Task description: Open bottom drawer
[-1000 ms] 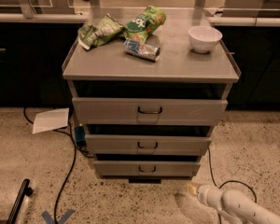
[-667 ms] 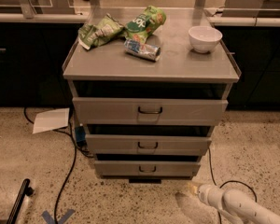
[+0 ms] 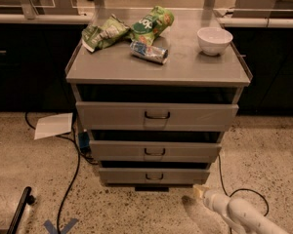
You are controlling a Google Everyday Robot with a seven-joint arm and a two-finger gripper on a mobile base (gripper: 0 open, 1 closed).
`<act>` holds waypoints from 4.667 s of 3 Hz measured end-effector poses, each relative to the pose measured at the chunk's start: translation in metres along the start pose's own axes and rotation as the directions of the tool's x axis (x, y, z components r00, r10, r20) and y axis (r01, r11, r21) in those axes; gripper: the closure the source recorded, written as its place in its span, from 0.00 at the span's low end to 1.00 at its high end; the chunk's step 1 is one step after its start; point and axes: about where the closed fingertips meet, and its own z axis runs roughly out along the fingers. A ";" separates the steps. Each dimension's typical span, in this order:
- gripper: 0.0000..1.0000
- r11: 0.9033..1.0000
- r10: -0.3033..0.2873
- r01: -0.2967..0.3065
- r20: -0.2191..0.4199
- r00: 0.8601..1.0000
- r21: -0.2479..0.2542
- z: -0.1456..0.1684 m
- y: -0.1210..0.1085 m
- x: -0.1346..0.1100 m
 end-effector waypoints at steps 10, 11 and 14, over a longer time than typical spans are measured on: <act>1.00 0.996 -0.024 0.020 0.036 0.999 0.087 0.130 -0.053 -0.062; 1.00 0.997 -0.007 0.008 -0.004 1.000 0.082 0.127 -0.056 -0.054; 1.00 0.992 0.117 -0.124 -0.274 0.955 -0.009 0.089 -0.037 -0.019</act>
Offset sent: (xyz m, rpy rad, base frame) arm 0.1195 0.0406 0.0081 0.0339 -0.1866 0.0910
